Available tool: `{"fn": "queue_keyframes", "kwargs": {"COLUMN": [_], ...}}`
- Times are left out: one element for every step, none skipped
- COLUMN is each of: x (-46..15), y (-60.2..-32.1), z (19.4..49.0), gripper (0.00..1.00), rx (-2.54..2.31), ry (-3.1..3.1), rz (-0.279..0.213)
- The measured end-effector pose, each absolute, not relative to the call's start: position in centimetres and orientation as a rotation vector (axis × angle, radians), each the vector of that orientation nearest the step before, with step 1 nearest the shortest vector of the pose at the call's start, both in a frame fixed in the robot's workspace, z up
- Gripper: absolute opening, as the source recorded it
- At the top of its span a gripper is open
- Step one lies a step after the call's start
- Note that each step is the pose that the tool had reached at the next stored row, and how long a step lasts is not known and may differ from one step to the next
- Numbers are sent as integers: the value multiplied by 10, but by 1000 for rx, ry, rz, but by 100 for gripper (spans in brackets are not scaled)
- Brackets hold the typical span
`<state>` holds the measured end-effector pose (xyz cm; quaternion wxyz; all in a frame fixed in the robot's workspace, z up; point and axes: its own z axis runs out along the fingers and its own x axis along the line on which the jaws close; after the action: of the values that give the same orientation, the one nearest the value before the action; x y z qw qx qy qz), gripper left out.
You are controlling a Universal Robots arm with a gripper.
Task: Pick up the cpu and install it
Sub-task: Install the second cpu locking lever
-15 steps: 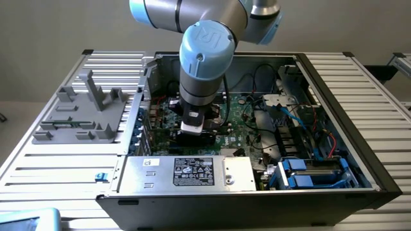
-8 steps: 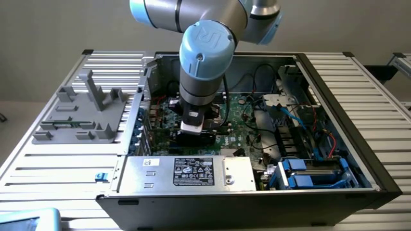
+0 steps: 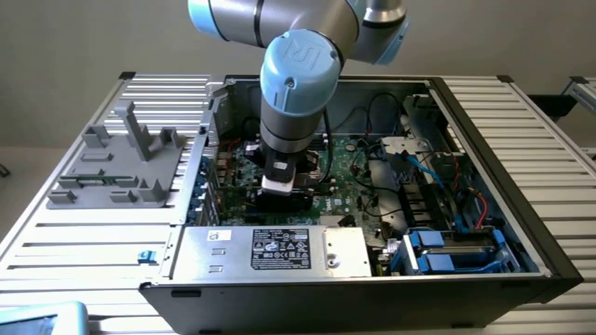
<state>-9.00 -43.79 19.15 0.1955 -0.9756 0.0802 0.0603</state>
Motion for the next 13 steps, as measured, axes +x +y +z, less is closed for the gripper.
{"fn": "queue_keyframes", "kwargs": {"x": [-90, -90, -90, -90, -90, -90, -90, -90, -90, -90, -90, -90, -90], "y": [-438, -438, -438, -438, -438, -438, -438, -437, -437, -437, -437, -437, -437], "z": [191, 192, 191, 191, 192, 191, 191, 191, 191, 191, 191, 191, 191], "gripper": [12, 12, 12, 12, 12, 12, 12, 12, 12, 12, 12, 12, 12], "rx": [-2734, -2734, -2734, -2734, -2734, -2734, -2734, -2734, -2734, -2734, -2734, -2734, -2734], "ry": [225, 225, 225, 225, 225, 224, 225, 225, 225, 225, 224, 224, 225], "rz": [169, 169, 169, 169, 169, 169, 169, 169, 169, 169, 169, 169, 169]}}
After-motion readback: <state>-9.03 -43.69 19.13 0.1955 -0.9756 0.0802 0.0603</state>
